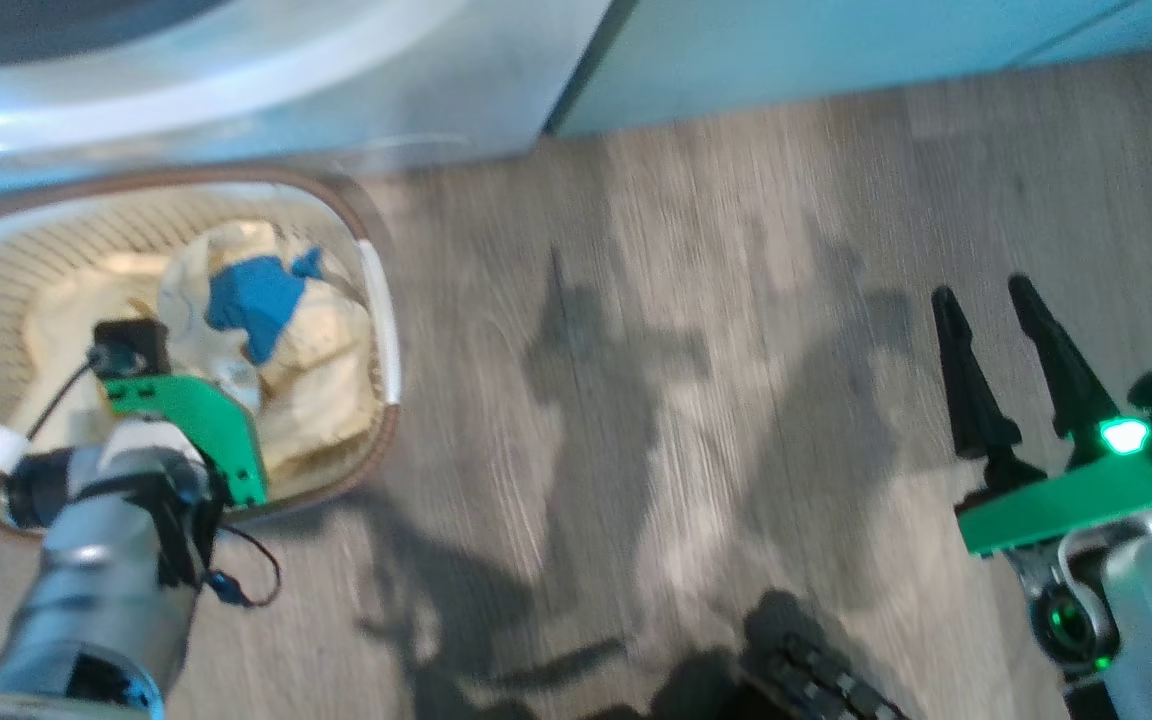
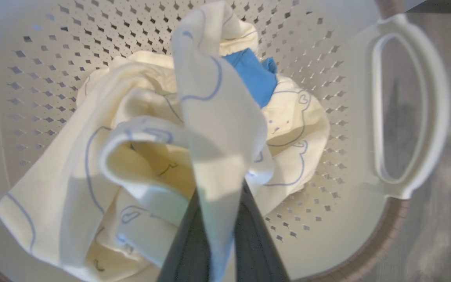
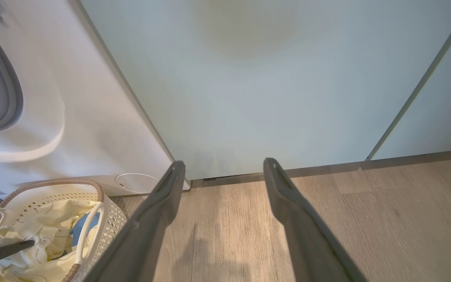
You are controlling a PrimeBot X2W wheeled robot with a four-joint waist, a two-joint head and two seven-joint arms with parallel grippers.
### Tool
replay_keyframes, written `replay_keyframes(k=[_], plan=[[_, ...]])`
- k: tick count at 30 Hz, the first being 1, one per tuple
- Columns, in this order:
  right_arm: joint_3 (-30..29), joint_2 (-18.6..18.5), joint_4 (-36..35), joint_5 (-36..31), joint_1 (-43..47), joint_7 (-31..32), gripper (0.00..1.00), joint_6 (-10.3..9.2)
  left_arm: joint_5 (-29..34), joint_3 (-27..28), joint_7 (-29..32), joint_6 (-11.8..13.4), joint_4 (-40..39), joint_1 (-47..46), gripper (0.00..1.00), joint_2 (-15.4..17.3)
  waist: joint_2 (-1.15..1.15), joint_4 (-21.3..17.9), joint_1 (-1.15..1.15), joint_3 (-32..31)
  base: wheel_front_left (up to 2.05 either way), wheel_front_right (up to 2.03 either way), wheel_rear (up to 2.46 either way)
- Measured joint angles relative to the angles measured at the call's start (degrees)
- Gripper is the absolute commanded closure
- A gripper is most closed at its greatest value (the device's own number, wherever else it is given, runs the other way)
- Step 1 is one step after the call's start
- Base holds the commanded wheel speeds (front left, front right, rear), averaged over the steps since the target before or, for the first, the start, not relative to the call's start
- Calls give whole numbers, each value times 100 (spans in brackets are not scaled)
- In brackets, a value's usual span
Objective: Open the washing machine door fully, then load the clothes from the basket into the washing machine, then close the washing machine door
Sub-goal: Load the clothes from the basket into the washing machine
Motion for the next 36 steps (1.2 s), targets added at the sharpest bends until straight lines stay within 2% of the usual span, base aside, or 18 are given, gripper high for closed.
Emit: replay_keyframes(k=[5,14,26,31,36], plan=[[-68,-119,78,0,291,-1,0,0,-110,-8,-301,-153,3,258,100,-172,0,176,0,-529,0,0,0],[-114,-193,124,0,714,-1,0,0,-290,-1,-599,-286,12,541,100,-246,0,466,0,-1306,0,0,0],[-207,-257,193,0,1223,-1,0,0,-352,-53,-767,-377,-196,859,100,-376,0,851,0,-2256,0,0,0],[-237,-266,201,0,1460,-1,0,0,-428,-51,-800,-398,-539,982,100,-379,0,987,0,-2602,0,0,0],[-316,-279,202,0,1711,-1,0,0,-458,-27,-801,-399,-1323,1337,100,-379,0,1136,0,-2974,0,0,0]])
